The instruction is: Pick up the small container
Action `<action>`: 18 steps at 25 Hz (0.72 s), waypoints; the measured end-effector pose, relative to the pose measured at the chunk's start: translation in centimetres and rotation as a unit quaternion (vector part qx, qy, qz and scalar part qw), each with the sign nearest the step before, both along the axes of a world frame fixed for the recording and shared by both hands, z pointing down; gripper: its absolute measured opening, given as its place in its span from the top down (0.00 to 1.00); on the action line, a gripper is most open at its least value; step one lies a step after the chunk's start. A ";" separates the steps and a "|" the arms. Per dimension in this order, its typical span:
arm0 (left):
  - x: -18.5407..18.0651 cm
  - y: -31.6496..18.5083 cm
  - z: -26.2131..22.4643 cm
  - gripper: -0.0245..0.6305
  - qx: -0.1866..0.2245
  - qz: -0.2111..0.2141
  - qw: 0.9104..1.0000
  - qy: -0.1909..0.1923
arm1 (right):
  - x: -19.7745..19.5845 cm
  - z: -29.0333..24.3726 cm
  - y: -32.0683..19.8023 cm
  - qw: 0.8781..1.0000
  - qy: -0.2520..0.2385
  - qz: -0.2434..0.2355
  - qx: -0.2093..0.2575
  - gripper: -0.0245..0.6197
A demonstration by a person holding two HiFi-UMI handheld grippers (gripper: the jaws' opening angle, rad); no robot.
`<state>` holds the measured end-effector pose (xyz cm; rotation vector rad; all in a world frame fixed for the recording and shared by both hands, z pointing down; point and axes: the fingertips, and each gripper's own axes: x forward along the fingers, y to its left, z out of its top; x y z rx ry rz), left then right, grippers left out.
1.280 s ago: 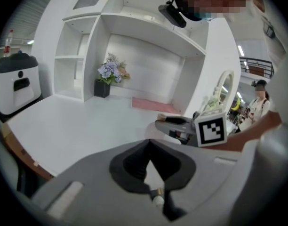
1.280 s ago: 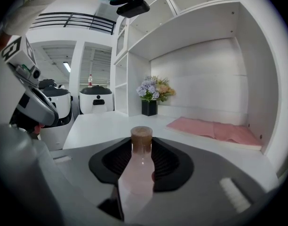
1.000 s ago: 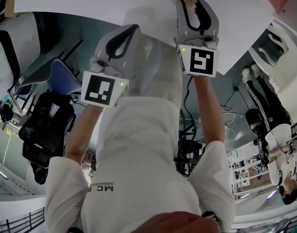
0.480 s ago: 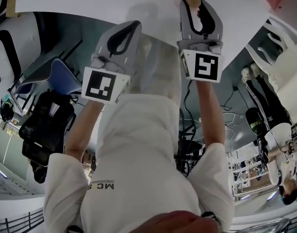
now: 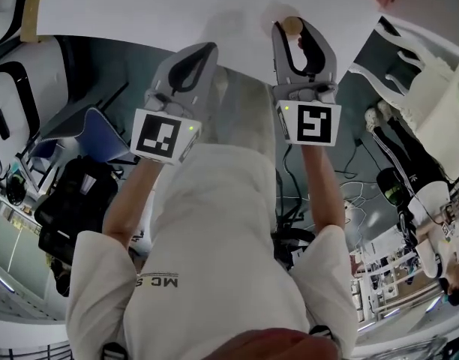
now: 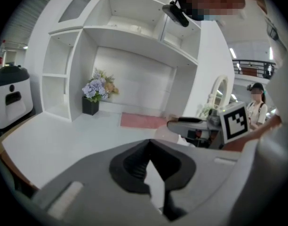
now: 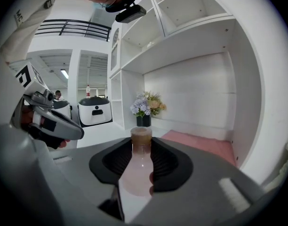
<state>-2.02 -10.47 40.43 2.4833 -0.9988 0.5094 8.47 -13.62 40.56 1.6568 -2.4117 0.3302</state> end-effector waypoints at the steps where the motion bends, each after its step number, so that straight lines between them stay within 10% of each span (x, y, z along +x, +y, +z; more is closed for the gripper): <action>1: 0.3 0.0 -0.7 0.96 0.003 0.000 1.000 0.002 | 0.3 -0.7 0.3 1.000 0.006 -0.004 -0.002 0.77; 18: 3.0 0.8 -10.9 0.96 0.029 0.005 0.999 0.018 | 3.7 -11.8 3.7 1.000 0.007 -0.002 -0.005 0.77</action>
